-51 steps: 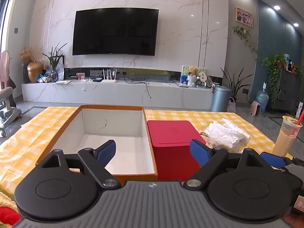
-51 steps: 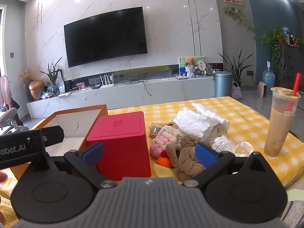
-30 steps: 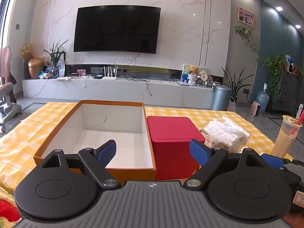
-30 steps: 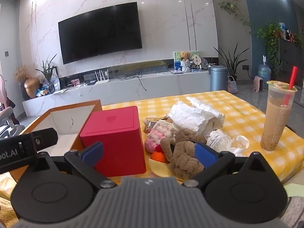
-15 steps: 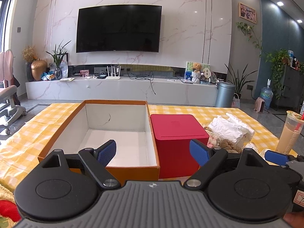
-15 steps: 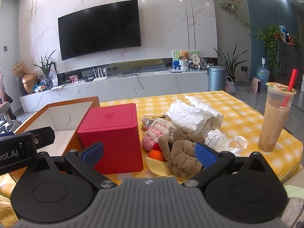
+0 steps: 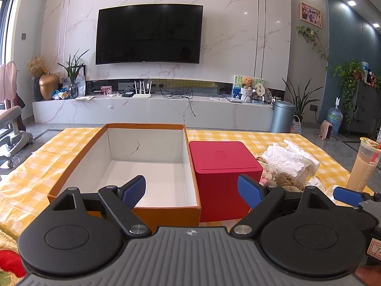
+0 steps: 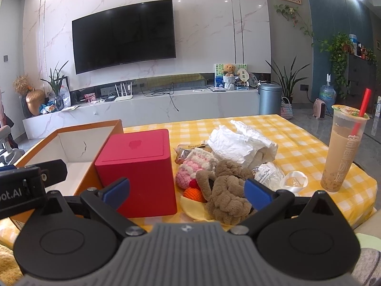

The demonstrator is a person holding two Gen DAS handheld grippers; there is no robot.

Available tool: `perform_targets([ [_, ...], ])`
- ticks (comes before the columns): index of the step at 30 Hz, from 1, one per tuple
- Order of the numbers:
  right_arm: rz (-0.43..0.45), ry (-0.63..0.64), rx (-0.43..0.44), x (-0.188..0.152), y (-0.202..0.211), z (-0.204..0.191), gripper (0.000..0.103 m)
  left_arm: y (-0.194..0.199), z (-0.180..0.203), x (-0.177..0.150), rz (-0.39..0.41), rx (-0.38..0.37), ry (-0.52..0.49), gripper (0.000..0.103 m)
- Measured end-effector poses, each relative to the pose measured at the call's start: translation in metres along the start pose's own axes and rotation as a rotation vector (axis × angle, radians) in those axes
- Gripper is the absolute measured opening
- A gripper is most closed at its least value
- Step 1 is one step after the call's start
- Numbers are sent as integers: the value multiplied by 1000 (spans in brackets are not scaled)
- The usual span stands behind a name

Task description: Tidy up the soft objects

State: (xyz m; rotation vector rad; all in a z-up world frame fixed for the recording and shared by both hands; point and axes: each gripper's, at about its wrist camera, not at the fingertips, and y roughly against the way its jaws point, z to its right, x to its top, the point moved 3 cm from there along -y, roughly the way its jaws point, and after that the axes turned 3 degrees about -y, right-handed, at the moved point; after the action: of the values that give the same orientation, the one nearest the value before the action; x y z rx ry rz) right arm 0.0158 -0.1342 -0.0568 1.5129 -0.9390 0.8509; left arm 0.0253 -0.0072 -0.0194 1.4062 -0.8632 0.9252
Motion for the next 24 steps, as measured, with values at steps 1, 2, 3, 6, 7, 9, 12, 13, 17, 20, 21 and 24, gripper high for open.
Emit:
perform_targets([
  [1, 0, 2, -2, 0, 0, 0, 100, 0, 0, 0, -1, -1, 1, 102],
  [2, 0, 2, -3, 0, 0, 0, 100, 0, 0, 0, -3, 0, 3, 102],
  [3, -1, 2, -3, 0, 0, 0, 100, 0, 0, 0, -4, 0, 3, 102],
  [6, -3, 5, -5, 0, 0, -1, 100, 0, 0, -2, -3, 2, 2, 102],
  [7, -3, 4, -5, 0, 0, -1, 100, 0, 0, -1, -3, 2, 1, 102],
  [9, -3, 4, -4, 0, 0, 0, 100, 0, 0, -2, -3, 4, 0, 102],
  [12, -3, 5, -5, 0, 0, 0, 100, 0, 0, -2, -3, 3, 1, 102],
  [13, -4, 5, -5, 0, 0, 0, 100, 0, 0, -2, -5, 5, 2, 102],
  [17, -7, 10, -9, -1, -1, 0, 100, -2, 0, -1, -24, 8, 9, 102],
  [20, -9, 12, -12, -1, -2, 0, 100, -2, -1, -2, -26, 10, 9, 102],
  [21, -10, 13, -13, -2, -2, 0, 100, -2, -1, -1, -27, 11, 8, 102],
  [24, -15, 16, -16, -2, -3, 0, 100, -3, -2, -3, -33, 12, 9, 102],
])
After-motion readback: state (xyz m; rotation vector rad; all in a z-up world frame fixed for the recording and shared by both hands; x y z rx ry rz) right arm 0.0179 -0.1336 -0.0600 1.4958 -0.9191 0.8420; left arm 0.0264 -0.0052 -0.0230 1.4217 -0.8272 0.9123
